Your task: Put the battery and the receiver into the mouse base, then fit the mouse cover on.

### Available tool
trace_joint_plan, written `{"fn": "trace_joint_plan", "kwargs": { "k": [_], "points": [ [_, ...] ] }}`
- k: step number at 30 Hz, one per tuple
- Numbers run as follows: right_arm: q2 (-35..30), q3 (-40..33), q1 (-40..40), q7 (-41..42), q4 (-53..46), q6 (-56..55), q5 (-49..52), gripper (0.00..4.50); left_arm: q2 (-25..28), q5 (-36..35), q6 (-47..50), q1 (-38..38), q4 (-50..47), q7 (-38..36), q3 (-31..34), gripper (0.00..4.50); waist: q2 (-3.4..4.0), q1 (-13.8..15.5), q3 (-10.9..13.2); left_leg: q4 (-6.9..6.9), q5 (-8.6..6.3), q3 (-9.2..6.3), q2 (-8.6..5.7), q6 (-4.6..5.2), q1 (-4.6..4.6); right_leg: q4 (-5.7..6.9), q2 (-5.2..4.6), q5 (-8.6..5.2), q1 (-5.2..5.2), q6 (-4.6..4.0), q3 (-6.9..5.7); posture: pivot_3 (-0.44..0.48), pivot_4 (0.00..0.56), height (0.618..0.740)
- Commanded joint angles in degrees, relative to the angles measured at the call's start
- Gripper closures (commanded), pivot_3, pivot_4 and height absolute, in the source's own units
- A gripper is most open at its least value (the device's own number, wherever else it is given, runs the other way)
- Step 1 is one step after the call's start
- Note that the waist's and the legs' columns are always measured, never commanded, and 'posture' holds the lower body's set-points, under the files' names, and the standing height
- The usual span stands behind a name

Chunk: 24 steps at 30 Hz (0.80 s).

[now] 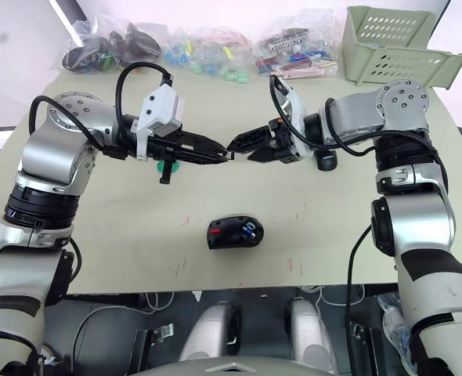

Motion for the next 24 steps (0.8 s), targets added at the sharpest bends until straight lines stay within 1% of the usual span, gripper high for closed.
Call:
{"fn": "trace_joint_plan", "kwargs": {
  "k": [1, 4, 6, 8, 24],
  "points": [
    [0.4, -1.3, -0.9, -2.2, 1.2, 0.3, 3.0, 1.8, 0.2, 0.2, -1.1, -0.4, -0.8, 0.0, 1.3, 4.45, 0.0, 0.0, 0.0, 0.0, 0.0, 0.0, 0.0, 0.0, 0.0, 0.0, 0.0, 0.0, 0.0, 0.0, 0.0, 0.0, 0.15, 0.74],
    [0.7, -1.5, -0.8, -3.4, 1.6, 0.3, 4.2, 1.8, 0.3, 0.1, -1.1, -0.2, -1.0, 0.1, 1.4, 4.45, 0.0, 0.0, 0.0, 0.0, 0.0, 0.0, 0.0, 0.0, 0.0, 0.0, 0.0, 0.0, 0.0, 0.0, 0.0, 0.0, 0.15, 0.74],
    [0.8, -1.6, -0.7, -4.1, 1.8, 0.3, 5.1, 2.36, 0.3, 0.1, -1.0, -0.1, -1.2, 0.3, 1.5, 4.45, 0.0, 0.0, 0.0, 0.0, 0.0, -0.01, 0.0, 0.0, 0.0, 0.0, 0.01, 0.0, 0.0, 0.0, 0.0, 0.0, 0.15, 0.74],
    [1.1, -1.9, -0.5, -4.7, 1.8, 0.3, 5.8, 3.13, 0.3, 0.1, -1.0, 0.0, -1.1, 0.3, 1.5, 4.45, 0.0, 0.0, 0.0, 0.0, 0.0, 0.0, 0.0, 0.0, 0.0, 0.0, 0.01, 0.0, 0.0, 0.0, 0.0, 0.0, 0.15, 0.74],
    [0.7, 0.1, 2.7, -10.5, -1.7, -3.5, 15.4, 3.13, -0.3, -0.2, -0.7, -0.1, -1.3, 1.3, 1.7, 4.45, 0.0, 0.0, 0.0, 0.01, 0.0, -0.01, 0.01, 0.0, 0.0, 0.03, 0.01, 0.0, 0.0, 0.0, 0.0, 0.0, 0.15, 0.74]
  ]
}}
